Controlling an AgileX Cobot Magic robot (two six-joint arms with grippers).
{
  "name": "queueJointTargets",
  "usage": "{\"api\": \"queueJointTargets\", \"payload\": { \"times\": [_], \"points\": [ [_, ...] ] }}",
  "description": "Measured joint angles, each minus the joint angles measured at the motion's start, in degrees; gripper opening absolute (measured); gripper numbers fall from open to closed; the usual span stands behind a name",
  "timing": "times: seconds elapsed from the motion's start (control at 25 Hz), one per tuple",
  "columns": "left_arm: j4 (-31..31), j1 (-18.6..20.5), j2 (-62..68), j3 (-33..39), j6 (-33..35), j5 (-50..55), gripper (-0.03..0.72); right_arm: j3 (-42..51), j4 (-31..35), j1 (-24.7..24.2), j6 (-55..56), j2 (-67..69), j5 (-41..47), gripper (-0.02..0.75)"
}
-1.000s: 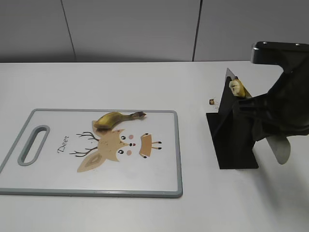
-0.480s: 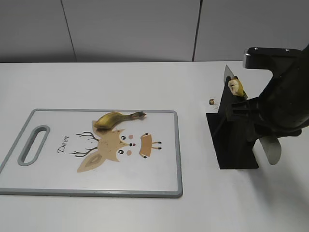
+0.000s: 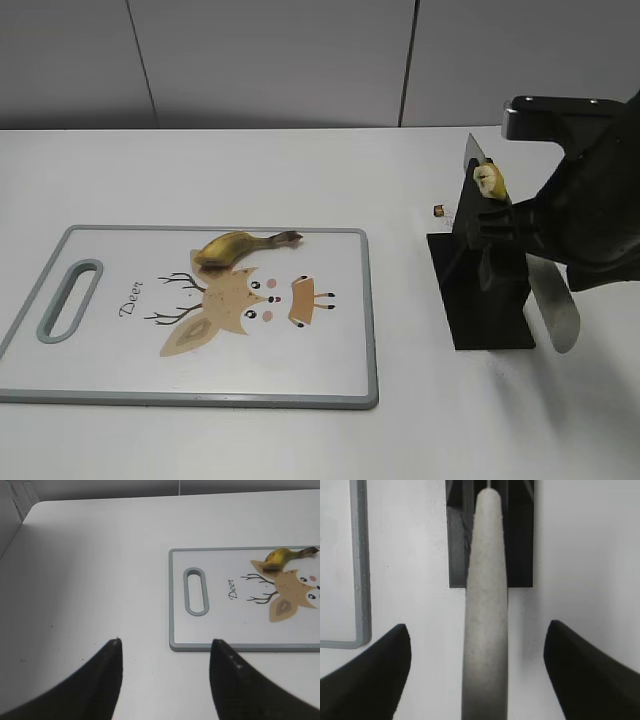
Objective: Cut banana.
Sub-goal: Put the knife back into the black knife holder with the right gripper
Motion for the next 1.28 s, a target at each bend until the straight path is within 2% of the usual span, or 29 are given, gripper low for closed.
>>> {"api": "queueJointTargets", "payload": {
  "times": [0.28,0.52,0.64,0.84,1.04,1.28],
  "points": [
    [0.00,0.00,0.00,0.00,0.00,0.00,0.542,0.00,0.36,0.00,-8.05,-11.64,-0.04,0.650],
    [0.00,0.00,0.00,0.00,0.00,0.00,0.542,0.00,4.18,0.00,-27.61,-27.80,2.11,0.624],
    [0.00,0.00,0.00,0.00,0.00,0.00,0.542,1.75,6.13,0.00,-33.52,-35.04,3.58,0.604],
    [0.00,0.00,0.00,0.00,0.00,0.00,0.542,9.44,9.81,0.00,-36.02,-46.68,6.10,0.595],
    [0.00,0.00,0.00,0.00,0.00,0.00,0.542,17.13,10.09,0.00,-36.25,-59.14,7.33,0.595],
    [0.00,0.00,0.00,0.00,0.00,0.00,0.542,21.14,10.15,0.00,-36.29,-71.82,13.63,0.593]
  ]
}}
